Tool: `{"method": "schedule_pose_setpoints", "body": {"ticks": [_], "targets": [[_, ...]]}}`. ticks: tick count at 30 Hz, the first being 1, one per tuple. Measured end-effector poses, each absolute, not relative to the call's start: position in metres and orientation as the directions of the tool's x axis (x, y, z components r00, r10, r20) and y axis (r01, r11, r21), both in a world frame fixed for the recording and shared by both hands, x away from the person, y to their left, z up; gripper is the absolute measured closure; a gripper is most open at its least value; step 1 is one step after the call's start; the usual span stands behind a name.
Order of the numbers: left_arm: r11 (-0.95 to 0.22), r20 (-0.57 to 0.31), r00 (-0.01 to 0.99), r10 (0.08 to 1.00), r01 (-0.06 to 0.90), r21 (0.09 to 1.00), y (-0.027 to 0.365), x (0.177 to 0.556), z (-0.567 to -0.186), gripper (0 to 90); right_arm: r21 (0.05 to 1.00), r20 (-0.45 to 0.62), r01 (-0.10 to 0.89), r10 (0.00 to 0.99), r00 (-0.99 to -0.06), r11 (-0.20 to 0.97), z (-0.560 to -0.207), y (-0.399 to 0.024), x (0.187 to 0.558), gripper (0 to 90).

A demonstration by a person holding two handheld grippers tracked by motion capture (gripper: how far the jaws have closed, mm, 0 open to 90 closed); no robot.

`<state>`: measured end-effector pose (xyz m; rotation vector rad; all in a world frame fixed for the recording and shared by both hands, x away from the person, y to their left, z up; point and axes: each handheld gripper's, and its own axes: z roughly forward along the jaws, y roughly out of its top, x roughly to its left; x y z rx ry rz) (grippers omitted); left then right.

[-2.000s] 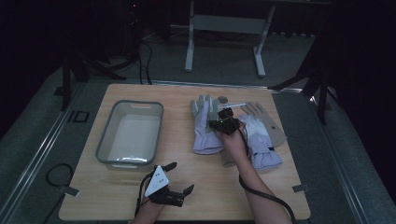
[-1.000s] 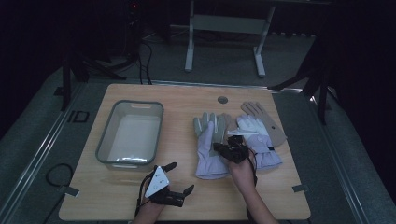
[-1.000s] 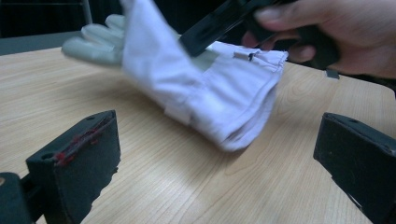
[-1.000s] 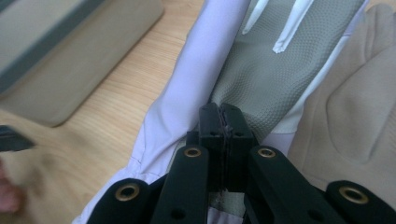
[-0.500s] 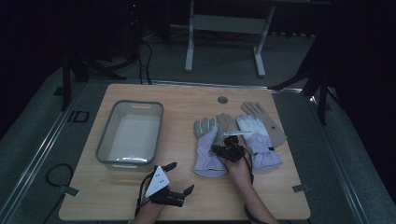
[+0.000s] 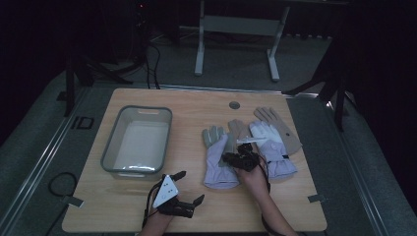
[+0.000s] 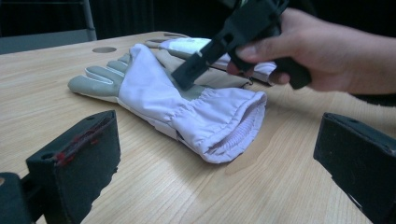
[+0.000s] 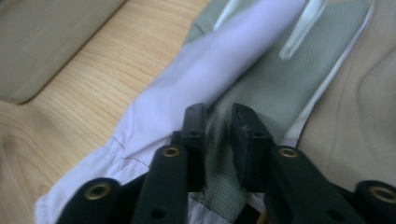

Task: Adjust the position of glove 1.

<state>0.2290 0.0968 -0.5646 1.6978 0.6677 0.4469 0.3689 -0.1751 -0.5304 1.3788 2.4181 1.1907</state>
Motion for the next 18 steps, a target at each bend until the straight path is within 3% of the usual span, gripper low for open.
{"method": "schedule_pose_setpoints", "body": {"ticks": [5, 7, 8, 13, 18], "targets": [[-0.137, -0.059, 0.762, 0.645, 0.191, 0.972, 0.097, 0.229, -0.565, 0.4, 0.718, 0.161, 0.603, 0.760, -0.629, 0.347, -0.503, -0.185, 0.367, 59.5], [-0.136, -0.060, 0.762, 0.645, 0.191, 0.972, 0.097, 0.229, -0.565, 0.4, 0.724, 0.123, 0.582, 0.761, -0.637, 0.370, -0.498, -0.190, 0.367, 59.4], [-0.138, -0.058, 0.763, 0.644, 0.190, 0.972, 0.097, 0.229, -0.565, 0.4, 0.729, 0.045, 0.536, 0.752, -0.657, 0.425, -0.487, -0.208, 0.369, 59.6], [-0.136, -0.062, 0.762, 0.644, 0.195, 0.971, 0.097, 0.229, -0.565, 0.5, 0.729, -0.003, 0.503, 0.736, -0.677, 0.465, -0.476, -0.240, 0.374, 57.3], [-0.137, -0.062, 0.762, 0.645, 0.196, 0.971, 0.097, 0.229, -0.565, 0.4, 0.719, -0.053, 0.508, 0.765, -0.641, 0.475, -0.467, -0.281, 0.382, 60.5]]}}
